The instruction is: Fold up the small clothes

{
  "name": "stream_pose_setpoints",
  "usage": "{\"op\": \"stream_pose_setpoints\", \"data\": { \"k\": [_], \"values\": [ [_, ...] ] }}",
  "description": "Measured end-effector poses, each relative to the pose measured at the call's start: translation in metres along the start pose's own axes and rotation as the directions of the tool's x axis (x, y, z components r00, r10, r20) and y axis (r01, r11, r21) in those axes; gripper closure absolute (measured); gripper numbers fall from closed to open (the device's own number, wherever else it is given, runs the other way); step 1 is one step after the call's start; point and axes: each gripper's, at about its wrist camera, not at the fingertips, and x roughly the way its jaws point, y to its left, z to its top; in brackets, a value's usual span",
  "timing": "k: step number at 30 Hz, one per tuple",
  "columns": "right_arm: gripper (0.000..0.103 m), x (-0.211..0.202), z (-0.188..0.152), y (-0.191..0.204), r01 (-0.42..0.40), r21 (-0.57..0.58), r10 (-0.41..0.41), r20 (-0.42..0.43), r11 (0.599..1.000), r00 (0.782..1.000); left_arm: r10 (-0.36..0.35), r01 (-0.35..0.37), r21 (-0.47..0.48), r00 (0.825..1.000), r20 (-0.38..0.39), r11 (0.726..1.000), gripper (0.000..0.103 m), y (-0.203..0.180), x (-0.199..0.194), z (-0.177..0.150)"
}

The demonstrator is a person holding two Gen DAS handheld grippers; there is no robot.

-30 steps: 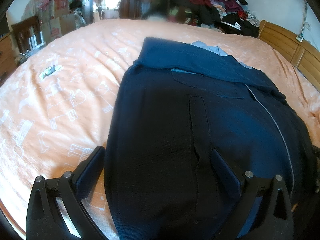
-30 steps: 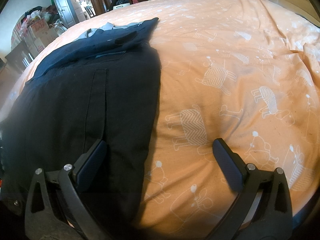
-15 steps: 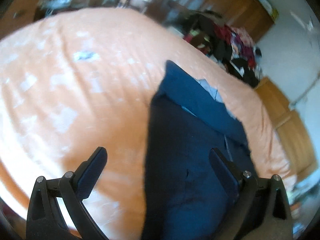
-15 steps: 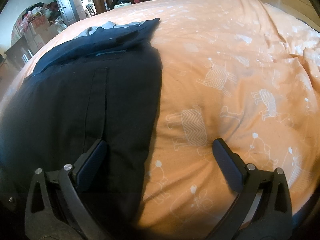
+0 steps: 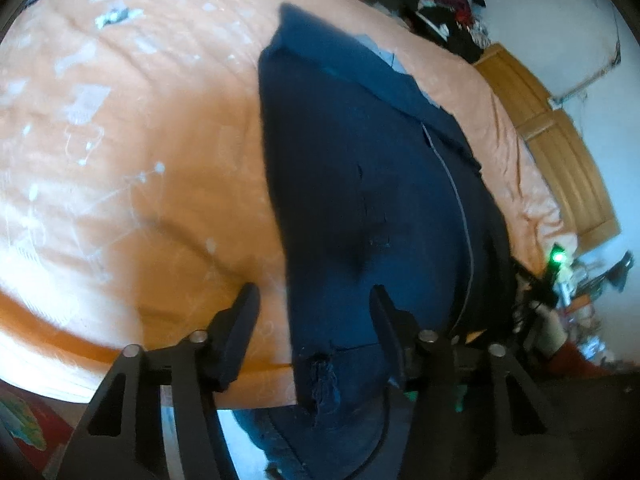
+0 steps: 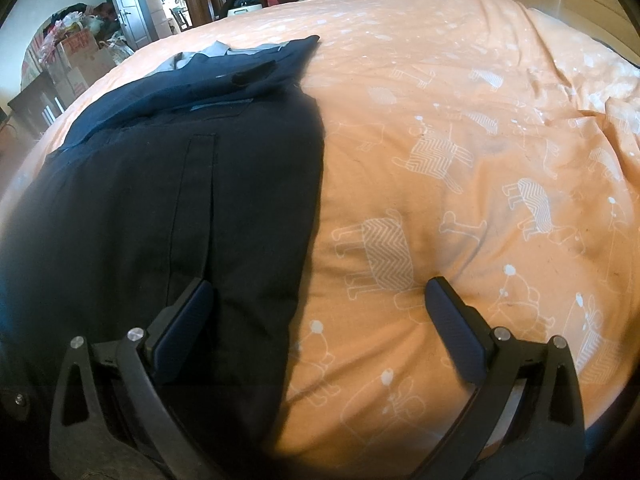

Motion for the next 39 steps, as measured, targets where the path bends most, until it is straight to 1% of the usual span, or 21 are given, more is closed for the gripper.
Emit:
{"op": "stream_pose_setpoints", "data": {
  "k": [1,2,3,5,7,9,11,14,15,17,19,21,24,26,27,29,31,33,36,37,39],
  "values": [
    [0.000,0.000,0.000,0.000,0.000,0.000,0.000,0.000,1.000,1.000,-0.018,0.018,0.001,1.000,-0.011,1.000,0.066,-0.004,0.005,-0.006],
    [0.000,0.000,0.000,0.000,0.000,0.000,0.000,0.000,1.000,1.000,-0.041,0.041,0.005,0.999,-0.029,0.999,0.071,-0.006,0.010,-0.006],
    [0.000,0.000,0.000,0.000,-0.001,0.000,0.001,0.000,1.000,1.000,-0.043,0.044,0.014,0.998,-0.039,0.999,0.071,-0.009,0.009,-0.020],
    [0.000,0.000,0.000,0.000,-0.001,-0.001,0.001,0.000,1.000,1.000,-0.036,0.036,0.014,0.998,-0.061,0.999,0.071,-0.011,0.015,-0.029],
    [0.000,0.000,0.000,-0.001,-0.001,-0.001,0.001,-0.001,1.000,1.000,-0.065,0.065,-0.015,0.996,-0.063,0.998,0.071,-0.007,0.017,-0.031],
    [0.000,0.000,0.000,-0.001,-0.006,0.001,0.006,-0.003,1.000,1.000,-0.071,0.071,-0.001,0.996,-0.060,0.997,0.071,-0.013,0.019,-0.030],
    [0.000,-0.003,0.002,-0.003,-0.024,0.003,0.025,-0.018,1.000,1.000,-0.100,0.100,0.008,0.994,-0.047,0.995,0.071,-0.020,0.021,-0.028],
    [0.000,-0.013,0.009,-0.013,-0.118,0.011,0.118,-0.076,0.993,0.990,-0.114,0.115,0.011,0.993,-0.035,0.993,0.071,-0.026,0.029,-0.025],
    [0.004,-0.018,0.011,-0.019,-0.171,0.027,0.173,-0.093,0.985,0.981,-0.120,0.120,0.002,0.992,-0.034,0.993,0.072,-0.024,0.031,-0.025],
    [0.012,-0.025,0.014,-0.038,-0.264,0.084,0.273,-0.124,0.961,0.954,-0.141,0.141,-0.023,0.990,-0.029,0.990,0.081,-0.018,0.033,-0.025],
    [0.019,-0.025,0.014,-0.059,-0.339,0.167,0.364,-0.153,0.926,0.919,-0.175,0.174,-0.056,0.984,-0.016,0.983,0.081,-0.012,0.034,-0.025],
    [0.029,-0.021,0.012,-0.077,-0.389,0.257,0.435,-0.155,0.885,0.887,-0.195,0.195,-0.076,0.981,-0.002,0.978,0.082,-0.009,0.035,-0.026],
    [0.033,-0.017,0.009,-0.086,-0.447,0.330,0.514,-0.152,0.831,0.844,-0.211,0.211,-0.094,0.977,0.011,0.973,0.083,-0.008,0.036,-0.028],
    [0.033,-0.014,0.008,-0.082,-0.500,0.365,0.583,-0.162,0.785,0.796,-0.218,0.219,-0.101,0.976,0.015,0.971,0.085,-0.009,0.036,-0.028],
    [0.033,-0.011,0.008,-0.078,-0.513,0.377,0.604,-0.179,0.771,0.777,-0.220,0.220,-0.103,0.975,0.014,0.970,0.085,-0.009,0.036,-0.028],
    [0.033,-0.006,0.005,-0.074,-0.517,0.389,0.619,-0.204,0.762,0.758,-0.219,0.219,-0.104,0.976,0.010,0.970,0.085,-0.008,0.034,-0.026],
    [0.033,-0.005,0.006,-0.074,-0.530,0.407,0.639,-0.199,0.744,0.743,-0.218,0.218,-0.104,0.976,0.006,0.970,0.085,-0.009,0.034,-0.025],
    [0.033,-0.007,0.005,-0.070,-0.550,0.412,0.661,-0.201,0.727,0.723,-0.220,0.220,-0.105,0.975,0.008,0.970,0.085,-0.010,0.033,-0.024],
    [0.034,-0.012,0.003,-0.054,-0.577,0.374,0.677,-0.241,0.726,0.696,-0.228,0.228,-0.100,0.974,0.015,0.969,0.085,-0.013,0.033,-0.024],
    [0.034,-0.012,0.002,-0.047,-0.578,0.355,0.672,-0.265,0.735,0.691,-0.229,0.230,-0.093,0.973,0.017,0.969,0.085,-0.014,0.033,-0.023],
    [0.036,-0.005,-0.002,-0.031,-0.557,0.303,0.634,-0.321,0.773,0.704,-0.214,0.214,-0.081,0.977,0.010,0.973,0.085,-0.016,0.033,-0.023]
  ]
}}
